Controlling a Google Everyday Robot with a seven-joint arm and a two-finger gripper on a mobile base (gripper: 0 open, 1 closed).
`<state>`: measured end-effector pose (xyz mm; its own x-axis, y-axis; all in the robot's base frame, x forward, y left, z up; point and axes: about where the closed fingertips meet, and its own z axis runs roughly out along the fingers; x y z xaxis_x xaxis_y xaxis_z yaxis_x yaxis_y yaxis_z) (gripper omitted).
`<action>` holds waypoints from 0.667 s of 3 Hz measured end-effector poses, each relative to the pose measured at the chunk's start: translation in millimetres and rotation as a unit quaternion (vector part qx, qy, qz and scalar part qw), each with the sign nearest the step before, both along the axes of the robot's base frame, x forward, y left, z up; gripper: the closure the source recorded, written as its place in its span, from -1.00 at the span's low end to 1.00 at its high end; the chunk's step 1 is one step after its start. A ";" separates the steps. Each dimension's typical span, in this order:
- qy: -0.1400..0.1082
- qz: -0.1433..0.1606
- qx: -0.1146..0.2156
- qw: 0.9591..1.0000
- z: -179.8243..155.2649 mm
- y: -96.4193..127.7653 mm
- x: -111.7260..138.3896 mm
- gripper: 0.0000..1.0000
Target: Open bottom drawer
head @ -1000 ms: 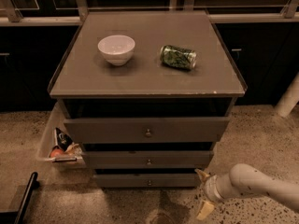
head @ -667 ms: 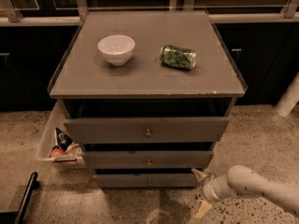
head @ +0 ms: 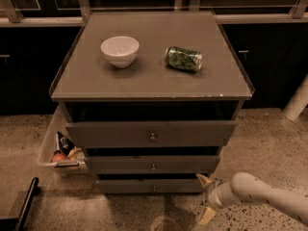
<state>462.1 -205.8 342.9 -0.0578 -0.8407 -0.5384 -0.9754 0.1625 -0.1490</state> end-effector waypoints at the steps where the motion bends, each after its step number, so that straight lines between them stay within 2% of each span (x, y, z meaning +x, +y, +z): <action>1: -0.026 0.007 -0.009 1.000 -25.5 -3.0 15.1 -1.00; 2: -0.068 0.030 -0.030 0.997 -54.5 -5.5 31.0 -1.00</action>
Offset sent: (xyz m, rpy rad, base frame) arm 0.0539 -0.0132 -0.0867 -0.1203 -0.2557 0.1139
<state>493.0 -211.3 288.4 0.0625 -0.8710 -0.4874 -0.9533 0.0924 -0.2875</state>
